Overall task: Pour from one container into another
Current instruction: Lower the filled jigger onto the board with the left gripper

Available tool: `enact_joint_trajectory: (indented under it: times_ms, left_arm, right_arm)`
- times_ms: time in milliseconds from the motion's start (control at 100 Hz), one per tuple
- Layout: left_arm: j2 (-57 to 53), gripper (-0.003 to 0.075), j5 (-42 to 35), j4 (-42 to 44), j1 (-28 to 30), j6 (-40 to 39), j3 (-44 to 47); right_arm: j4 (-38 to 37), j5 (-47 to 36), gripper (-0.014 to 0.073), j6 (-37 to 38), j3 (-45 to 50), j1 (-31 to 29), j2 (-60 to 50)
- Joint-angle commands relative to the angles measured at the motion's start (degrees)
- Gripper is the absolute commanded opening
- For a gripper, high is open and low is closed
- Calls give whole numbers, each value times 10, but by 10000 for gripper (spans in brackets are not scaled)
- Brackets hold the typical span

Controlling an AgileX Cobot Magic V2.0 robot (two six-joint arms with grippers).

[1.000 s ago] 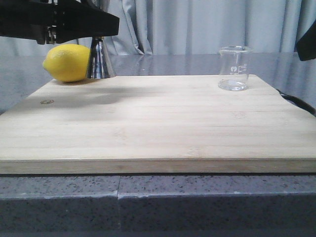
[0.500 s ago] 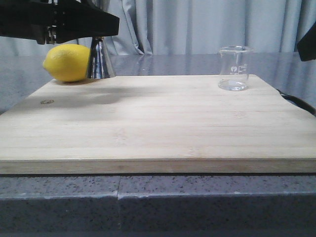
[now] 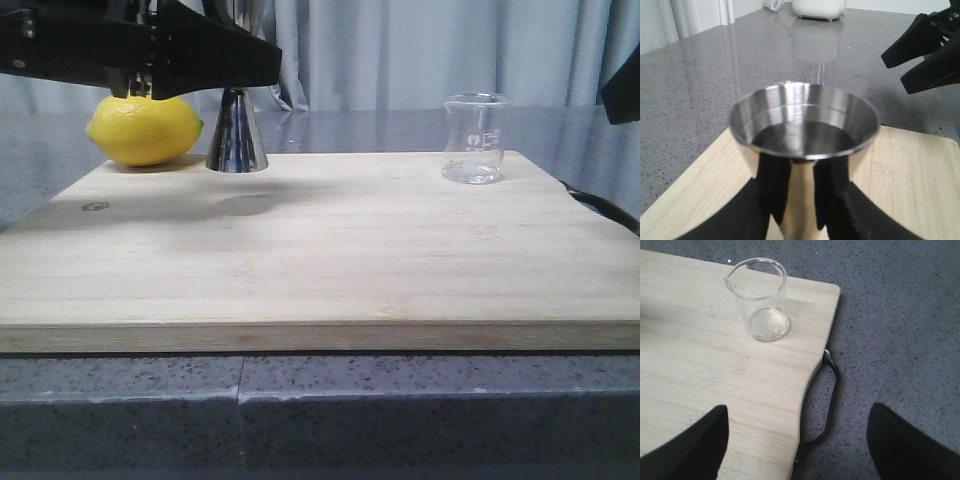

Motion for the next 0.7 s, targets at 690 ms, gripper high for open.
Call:
enact_joint_trajectory:
  times_ms: [690]
  left_arm:
    - [72,185,89,-51,-12,1,-65]
  right_arm:
    - [-15,-32,521,0,-17,1,-9]
